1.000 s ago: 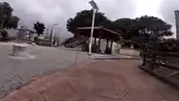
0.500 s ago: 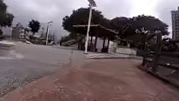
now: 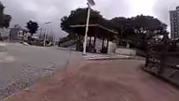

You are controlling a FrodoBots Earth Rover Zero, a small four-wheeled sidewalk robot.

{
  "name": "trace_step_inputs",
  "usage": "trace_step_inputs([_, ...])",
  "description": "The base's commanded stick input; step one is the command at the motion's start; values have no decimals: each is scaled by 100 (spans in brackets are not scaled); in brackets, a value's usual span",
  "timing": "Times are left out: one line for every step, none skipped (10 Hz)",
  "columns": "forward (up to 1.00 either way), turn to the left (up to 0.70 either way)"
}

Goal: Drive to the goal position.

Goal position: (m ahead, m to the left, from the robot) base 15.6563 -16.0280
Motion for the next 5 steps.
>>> trace_step_inputs([85,-20])
trace_step_inputs([85,-34])
trace_step_inputs([85,-34])
trace_step_inputs([85,-34])
trace_step_inputs([85,-34])
